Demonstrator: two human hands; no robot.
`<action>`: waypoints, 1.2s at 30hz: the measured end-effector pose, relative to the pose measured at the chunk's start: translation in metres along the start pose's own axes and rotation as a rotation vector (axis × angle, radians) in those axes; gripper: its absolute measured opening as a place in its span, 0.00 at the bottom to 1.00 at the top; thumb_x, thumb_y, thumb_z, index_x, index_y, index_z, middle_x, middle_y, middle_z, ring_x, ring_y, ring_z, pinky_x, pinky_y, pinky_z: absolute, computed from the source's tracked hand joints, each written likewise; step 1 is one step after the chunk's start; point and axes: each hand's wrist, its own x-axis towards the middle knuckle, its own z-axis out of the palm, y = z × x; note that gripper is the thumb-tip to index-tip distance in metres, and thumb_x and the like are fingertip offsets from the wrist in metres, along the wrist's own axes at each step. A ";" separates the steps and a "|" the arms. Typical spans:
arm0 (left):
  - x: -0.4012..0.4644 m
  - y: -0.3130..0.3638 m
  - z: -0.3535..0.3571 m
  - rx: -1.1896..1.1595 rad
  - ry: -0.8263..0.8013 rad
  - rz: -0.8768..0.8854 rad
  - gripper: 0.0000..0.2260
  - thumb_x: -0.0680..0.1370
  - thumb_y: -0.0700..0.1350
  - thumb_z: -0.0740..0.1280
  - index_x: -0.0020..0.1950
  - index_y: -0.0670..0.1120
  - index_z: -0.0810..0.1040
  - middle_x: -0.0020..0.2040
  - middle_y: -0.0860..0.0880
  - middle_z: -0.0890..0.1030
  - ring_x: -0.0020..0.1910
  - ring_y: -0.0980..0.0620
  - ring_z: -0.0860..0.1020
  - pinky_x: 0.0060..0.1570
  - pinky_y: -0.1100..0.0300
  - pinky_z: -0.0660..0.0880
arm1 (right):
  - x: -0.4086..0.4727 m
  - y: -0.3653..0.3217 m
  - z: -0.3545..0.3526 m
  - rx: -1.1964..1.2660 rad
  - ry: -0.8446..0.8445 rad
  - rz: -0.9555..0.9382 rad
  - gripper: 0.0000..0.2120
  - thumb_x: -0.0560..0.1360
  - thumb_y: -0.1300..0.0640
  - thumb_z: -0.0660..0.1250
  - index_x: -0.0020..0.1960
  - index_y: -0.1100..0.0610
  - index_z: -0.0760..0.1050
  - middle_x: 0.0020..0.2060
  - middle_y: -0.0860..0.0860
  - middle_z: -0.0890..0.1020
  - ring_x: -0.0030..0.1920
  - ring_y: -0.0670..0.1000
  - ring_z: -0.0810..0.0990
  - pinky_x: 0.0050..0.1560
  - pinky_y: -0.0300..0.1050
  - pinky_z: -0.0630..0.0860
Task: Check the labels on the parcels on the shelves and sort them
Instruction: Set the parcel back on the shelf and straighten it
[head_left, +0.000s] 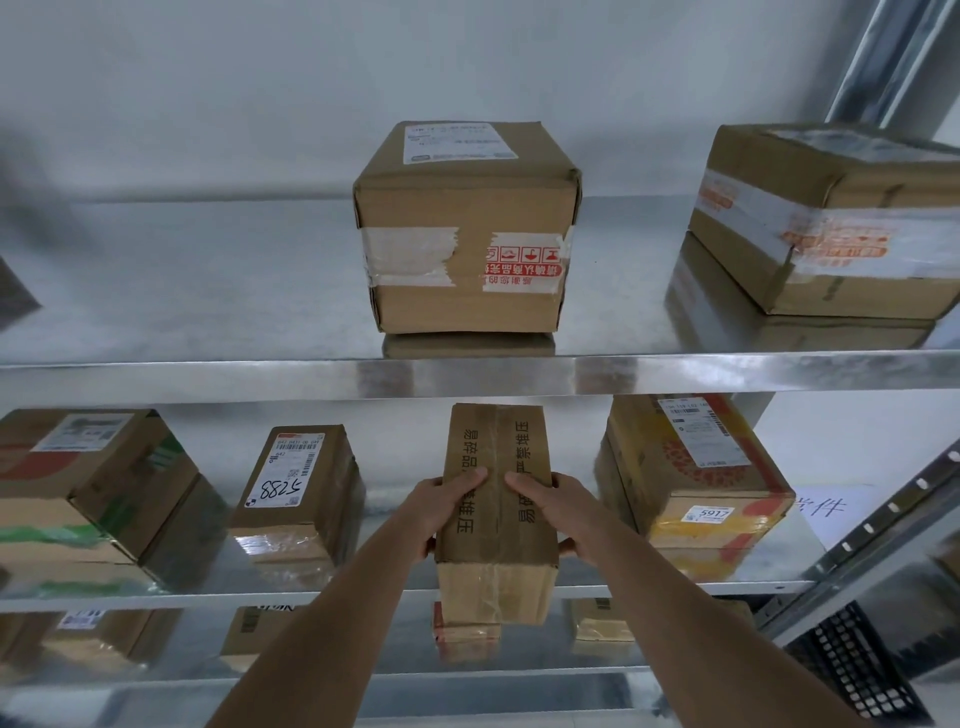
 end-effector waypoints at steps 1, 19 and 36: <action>-0.003 0.001 0.002 0.003 0.016 0.020 0.26 0.73 0.59 0.75 0.63 0.44 0.81 0.53 0.44 0.87 0.52 0.43 0.85 0.60 0.44 0.80 | -0.002 -0.001 0.000 -0.002 -0.002 0.000 0.30 0.73 0.36 0.73 0.68 0.51 0.74 0.57 0.50 0.83 0.59 0.54 0.81 0.60 0.60 0.80; -0.045 0.040 0.001 -0.095 0.117 0.253 0.21 0.81 0.65 0.62 0.59 0.51 0.82 0.48 0.50 0.87 0.51 0.48 0.84 0.54 0.51 0.80 | -0.045 -0.040 0.001 0.152 0.061 -0.188 0.22 0.81 0.34 0.55 0.62 0.50 0.72 0.52 0.51 0.82 0.52 0.50 0.80 0.57 0.53 0.78; -0.054 0.041 -0.016 -0.107 -0.029 0.055 0.35 0.68 0.68 0.73 0.64 0.44 0.77 0.55 0.46 0.84 0.57 0.46 0.81 0.51 0.45 0.80 | -0.042 -0.030 -0.022 0.093 -0.063 -0.108 0.27 0.74 0.35 0.70 0.64 0.51 0.71 0.57 0.55 0.82 0.57 0.55 0.82 0.59 0.64 0.79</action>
